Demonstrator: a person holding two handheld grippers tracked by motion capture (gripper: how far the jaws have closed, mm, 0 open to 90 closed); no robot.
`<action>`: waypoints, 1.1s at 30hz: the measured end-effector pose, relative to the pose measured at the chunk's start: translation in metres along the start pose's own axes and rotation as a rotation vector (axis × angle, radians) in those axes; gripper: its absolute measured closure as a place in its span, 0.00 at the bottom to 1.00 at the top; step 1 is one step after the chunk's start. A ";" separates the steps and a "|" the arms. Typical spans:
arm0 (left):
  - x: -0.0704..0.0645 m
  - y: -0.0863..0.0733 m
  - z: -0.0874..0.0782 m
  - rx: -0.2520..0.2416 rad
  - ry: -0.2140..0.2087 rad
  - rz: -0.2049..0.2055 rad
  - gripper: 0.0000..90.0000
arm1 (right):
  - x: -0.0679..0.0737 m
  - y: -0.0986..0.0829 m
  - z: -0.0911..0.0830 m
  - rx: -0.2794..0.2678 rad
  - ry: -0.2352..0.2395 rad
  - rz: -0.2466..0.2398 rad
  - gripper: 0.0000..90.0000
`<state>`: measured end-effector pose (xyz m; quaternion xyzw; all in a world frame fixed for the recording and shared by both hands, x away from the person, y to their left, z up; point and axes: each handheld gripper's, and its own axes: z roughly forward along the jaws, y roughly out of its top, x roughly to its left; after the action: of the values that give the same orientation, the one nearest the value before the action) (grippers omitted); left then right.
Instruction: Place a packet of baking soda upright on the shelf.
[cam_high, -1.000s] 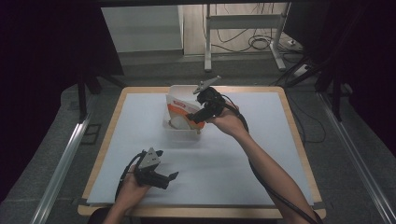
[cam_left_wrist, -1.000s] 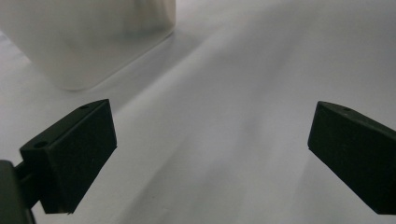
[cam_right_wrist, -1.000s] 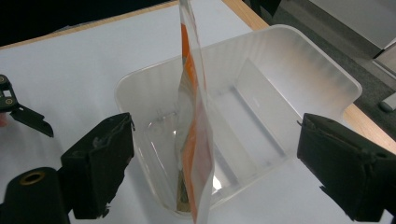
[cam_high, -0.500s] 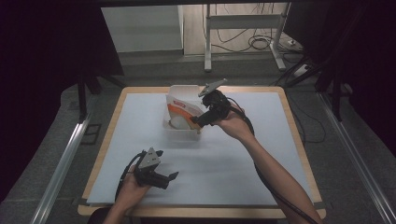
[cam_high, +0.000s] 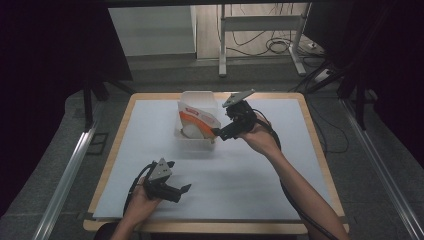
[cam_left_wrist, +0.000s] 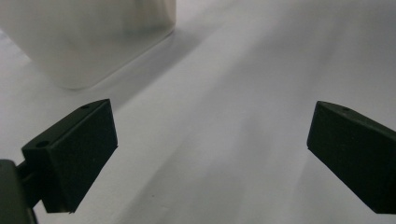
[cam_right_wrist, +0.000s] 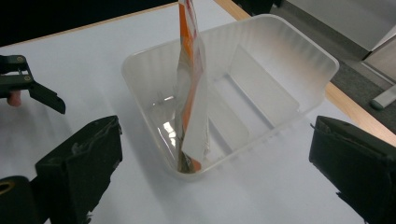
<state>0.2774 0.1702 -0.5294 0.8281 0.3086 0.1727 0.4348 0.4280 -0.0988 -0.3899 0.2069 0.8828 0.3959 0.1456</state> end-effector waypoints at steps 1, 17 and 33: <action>0.000 0.000 0.000 0.000 0.001 0.000 0.02 | 0.000 -0.002 -0.001 -0.003 -0.005 -0.005 0.02; -0.001 0.000 0.001 -0.002 0.001 -0.006 0.02 | 0.005 -0.026 -0.007 -0.032 -0.020 -0.009 0.01; -0.001 0.000 0.001 0.007 0.001 -0.001 0.02 | 0.003 -0.067 -0.016 -0.052 -0.036 0.047 0.01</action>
<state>0.2772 0.1691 -0.5299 0.8294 0.3099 0.1718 0.4318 0.4022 -0.1478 -0.4305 0.2308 0.8643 0.4182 0.1576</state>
